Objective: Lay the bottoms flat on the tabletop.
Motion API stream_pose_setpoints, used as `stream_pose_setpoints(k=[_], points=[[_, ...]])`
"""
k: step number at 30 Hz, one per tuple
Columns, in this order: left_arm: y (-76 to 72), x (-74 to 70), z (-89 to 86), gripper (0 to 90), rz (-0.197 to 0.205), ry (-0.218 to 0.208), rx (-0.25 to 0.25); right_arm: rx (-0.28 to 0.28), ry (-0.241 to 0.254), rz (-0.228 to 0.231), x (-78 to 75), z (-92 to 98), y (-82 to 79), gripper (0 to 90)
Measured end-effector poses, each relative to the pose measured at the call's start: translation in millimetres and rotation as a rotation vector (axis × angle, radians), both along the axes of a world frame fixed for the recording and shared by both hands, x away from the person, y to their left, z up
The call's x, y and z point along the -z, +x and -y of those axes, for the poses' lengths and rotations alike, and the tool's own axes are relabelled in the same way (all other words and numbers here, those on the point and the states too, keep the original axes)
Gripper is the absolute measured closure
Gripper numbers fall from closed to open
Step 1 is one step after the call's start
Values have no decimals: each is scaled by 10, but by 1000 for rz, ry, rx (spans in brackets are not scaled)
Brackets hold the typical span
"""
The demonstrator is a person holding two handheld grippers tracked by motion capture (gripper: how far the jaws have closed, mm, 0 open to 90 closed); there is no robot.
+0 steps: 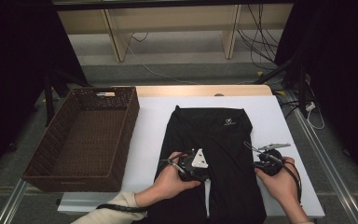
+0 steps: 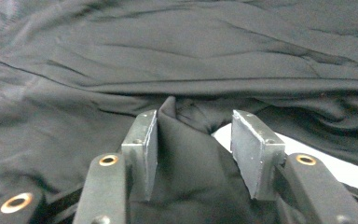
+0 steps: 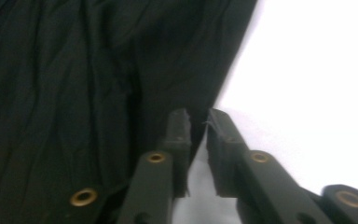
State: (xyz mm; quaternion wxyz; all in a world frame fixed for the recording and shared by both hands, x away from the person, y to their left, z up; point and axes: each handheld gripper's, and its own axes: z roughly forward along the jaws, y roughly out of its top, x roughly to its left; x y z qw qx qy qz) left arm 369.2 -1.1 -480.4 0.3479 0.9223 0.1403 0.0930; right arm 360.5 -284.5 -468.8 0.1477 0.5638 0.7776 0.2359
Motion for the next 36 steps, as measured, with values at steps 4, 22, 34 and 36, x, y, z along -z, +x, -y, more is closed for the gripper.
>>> stream_pose_setpoints(k=[4,22,34,36], points=[[-26,44,43,557,16,2,23,-16,-2,-3,3,-34,-3,892],[62,-50,-239,864,25,14,-63,62,39,15,-44,89,-11,900],[-272,-309,-91,524,52,-44,57,78,51,31,-80,76,-53,822],[-388,-301,1,536,15,-29,137,76,52,22,-84,73,-60,810]])
